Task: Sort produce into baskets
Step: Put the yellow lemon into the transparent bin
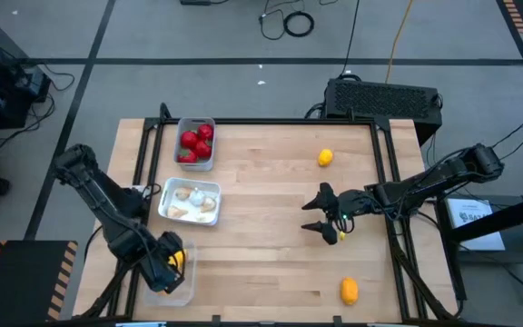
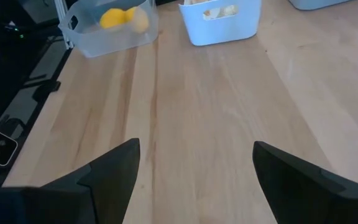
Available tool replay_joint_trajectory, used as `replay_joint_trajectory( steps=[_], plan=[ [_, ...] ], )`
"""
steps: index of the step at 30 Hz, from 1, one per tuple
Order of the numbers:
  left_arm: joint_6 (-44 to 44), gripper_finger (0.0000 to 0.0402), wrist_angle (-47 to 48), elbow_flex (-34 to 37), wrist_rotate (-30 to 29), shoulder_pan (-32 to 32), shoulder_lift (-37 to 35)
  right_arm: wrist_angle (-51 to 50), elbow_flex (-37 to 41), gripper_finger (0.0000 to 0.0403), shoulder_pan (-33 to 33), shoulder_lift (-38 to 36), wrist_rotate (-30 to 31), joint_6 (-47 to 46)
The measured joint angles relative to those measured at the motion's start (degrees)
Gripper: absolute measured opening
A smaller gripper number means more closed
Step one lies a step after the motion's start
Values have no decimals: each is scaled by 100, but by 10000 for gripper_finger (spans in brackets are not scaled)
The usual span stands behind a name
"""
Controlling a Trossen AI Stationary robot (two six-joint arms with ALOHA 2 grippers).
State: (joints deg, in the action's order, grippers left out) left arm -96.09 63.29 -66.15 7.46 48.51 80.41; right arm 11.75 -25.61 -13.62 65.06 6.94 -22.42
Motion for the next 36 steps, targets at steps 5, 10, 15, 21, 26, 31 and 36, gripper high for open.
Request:
replay_joint_trajectory(
  steps=[5,10,15,21,26,31,36],
  plan=[
    [496,221,10,-2,-3,115,162,0,0,302,-1,0,0,64],
    [536,237,95,-2,-8,115,280,0,-2,302,-1,0,3,121],
    [538,259,129,-2,-10,113,285,1,1,302,-1,0,15,212],
    [540,283,296,-4,73,95,287,0,0,302,-1,0,17,215],
    [572,285,278,-4,659,-50,286,1,-1,302,-1,0,20,214],
    [967,285,-49,-4,368,-252,285,4,-1,302,-1,0,22,124],
    [1855,285,-731,-6,-672,-624,285,2,1,302,-1,0,22,-209]
  ],
)
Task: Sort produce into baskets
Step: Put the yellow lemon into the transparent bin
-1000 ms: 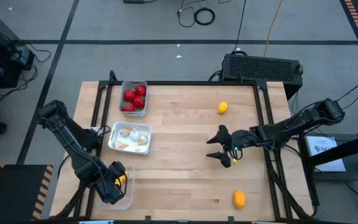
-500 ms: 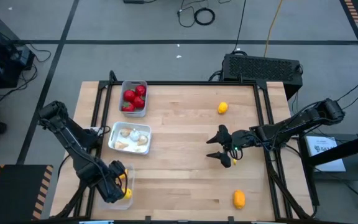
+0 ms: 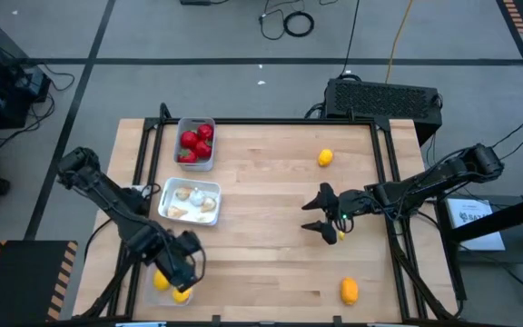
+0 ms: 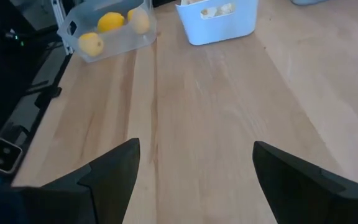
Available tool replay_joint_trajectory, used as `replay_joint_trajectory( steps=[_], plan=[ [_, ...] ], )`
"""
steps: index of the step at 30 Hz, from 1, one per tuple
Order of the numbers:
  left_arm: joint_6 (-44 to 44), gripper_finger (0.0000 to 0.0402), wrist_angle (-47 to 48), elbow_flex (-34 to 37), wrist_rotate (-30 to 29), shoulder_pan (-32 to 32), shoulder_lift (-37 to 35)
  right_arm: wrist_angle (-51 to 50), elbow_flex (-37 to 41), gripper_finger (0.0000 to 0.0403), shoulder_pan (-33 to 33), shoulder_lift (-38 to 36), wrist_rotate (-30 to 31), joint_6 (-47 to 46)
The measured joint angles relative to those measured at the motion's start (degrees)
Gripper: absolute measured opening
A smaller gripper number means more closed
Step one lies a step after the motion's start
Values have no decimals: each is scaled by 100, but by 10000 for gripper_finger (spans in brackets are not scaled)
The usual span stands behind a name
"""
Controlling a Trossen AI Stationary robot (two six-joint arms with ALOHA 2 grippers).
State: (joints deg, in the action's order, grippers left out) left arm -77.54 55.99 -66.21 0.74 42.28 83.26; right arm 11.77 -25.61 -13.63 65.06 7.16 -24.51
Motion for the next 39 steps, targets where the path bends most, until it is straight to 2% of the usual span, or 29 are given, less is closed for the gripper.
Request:
replay_joint_trajectory(
  steps=[3,7,10,14,18,22,24,27,33,35,39],
  plan=[
    [914,285,-597,2,-919,-201,0,-19,-1,302,1,-1,-85,-256],
    [2285,285,-1472,-5,-1901,-452,71,-50,0,302,-15,-2,-985,-412],
    [3208,286,-1924,-5,-2136,-651,305,-179,0,302,-140,-2,-1492,-872],
    [4535,286,-2723,-5,-2182,-945,847,-554,-2,302,-486,-2,-1828,-1631],
    [6075,286,-4211,-5,-2179,-1239,1472,-878,-51,302,-871,-2,-1931,-2306],
    [7641,286,-5880,-5,-1758,-1568,2063,-1879,-518,302,-1355,-2,-1484,-2561],
    [8094,286,-6642,-20,-1424,-1768,2334,-2731,-846,302,-1613,-2,-1132,-2818],
    [8440,286,-7281,-214,-930,-2042,2717,-4065,-1361,302,-2070,-2,-736,-3561],
    [8740,286,-7554,-1194,-146,-2407,3514,-5700,-2226,302,-3034,-4,-510,-5276],
    [8775,286,-7550,-1712,191,-2488,3839,-6000,-2415,302,-3375,-2,-490,-5862],
    [9440,286,-6995,-2908,671,-2569,4508,-6090,-2496,302,-4069,-2,-466,-6905]
  ],
)
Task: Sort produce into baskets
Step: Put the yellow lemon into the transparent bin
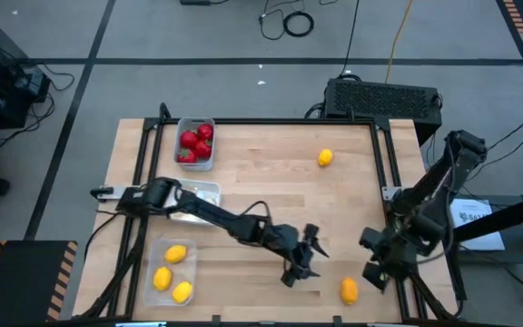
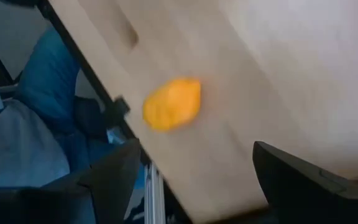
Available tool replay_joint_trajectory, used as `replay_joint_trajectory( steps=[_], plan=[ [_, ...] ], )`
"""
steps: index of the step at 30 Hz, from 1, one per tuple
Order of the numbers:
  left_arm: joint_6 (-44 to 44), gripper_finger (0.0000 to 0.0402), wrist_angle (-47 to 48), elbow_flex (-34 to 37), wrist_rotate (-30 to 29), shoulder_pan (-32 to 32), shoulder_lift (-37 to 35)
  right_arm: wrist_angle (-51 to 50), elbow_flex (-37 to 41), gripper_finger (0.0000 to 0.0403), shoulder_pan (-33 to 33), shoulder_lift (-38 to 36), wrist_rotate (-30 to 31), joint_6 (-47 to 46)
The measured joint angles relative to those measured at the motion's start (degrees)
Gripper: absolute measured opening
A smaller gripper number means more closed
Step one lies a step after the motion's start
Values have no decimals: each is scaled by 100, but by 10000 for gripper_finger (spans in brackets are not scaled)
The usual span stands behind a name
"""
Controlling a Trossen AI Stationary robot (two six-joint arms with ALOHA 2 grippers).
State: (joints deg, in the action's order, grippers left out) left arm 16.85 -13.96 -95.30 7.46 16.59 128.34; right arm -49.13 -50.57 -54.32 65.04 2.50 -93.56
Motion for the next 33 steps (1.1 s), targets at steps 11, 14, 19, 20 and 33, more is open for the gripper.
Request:
replay_joint_trajectory(
  steps=[11,14,19,20,33],
  plan=[
    [784,286,1927,-3449,1570,-346,1807,8,0,302,-1351,71,200,-1975],
    [814,286,1916,-3842,1690,-344,2190,112,0,302,-1576,258,235,-2333],
    [905,286,1756,-3960,1712,-334,2460,378,0,302,-1753,721,228,-2483],
    [904,286,1742,-3961,1712,-332,2506,377,0,302,-1751,863,236,-2508],
    [954,286,2130,-3959,1621,-145,2564,1598,11,251,-1353,2341,174,-1250]
  ],
)
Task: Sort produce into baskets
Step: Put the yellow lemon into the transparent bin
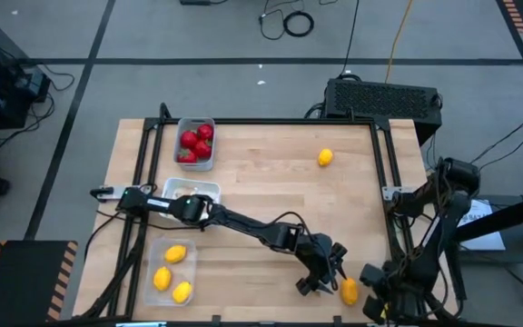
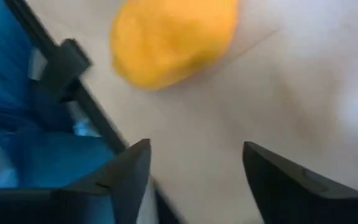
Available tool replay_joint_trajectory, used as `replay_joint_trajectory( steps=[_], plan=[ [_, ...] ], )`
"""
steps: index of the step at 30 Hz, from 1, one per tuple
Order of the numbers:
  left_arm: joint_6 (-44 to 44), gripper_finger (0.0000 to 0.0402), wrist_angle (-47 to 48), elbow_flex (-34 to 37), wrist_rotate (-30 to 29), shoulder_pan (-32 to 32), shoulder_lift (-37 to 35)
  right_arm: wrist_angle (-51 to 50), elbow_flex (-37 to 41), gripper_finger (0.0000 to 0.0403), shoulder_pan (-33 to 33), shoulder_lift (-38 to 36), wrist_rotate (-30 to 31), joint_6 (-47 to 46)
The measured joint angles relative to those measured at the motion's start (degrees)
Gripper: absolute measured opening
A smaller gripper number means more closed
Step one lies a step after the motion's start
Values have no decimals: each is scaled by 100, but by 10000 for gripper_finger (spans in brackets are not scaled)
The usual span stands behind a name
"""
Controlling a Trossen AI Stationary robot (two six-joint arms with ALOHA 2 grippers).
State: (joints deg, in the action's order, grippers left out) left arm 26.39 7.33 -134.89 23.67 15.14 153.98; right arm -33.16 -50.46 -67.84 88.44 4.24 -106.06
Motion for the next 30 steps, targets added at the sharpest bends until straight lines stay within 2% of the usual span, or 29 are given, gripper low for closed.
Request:
replay_joint_trajectory(
  steps=[4,17,30],
  plan=[
    [-37,286,146,9,-179,0,32,257,1,198,110,111,11,431],
    [-56,286,149,4,-187,-4,69,595,0,12,278,536,39,685],
    [-221,286,550,4,-469,-4,69,569,0,2,923,551,330,1731]
  ],
)
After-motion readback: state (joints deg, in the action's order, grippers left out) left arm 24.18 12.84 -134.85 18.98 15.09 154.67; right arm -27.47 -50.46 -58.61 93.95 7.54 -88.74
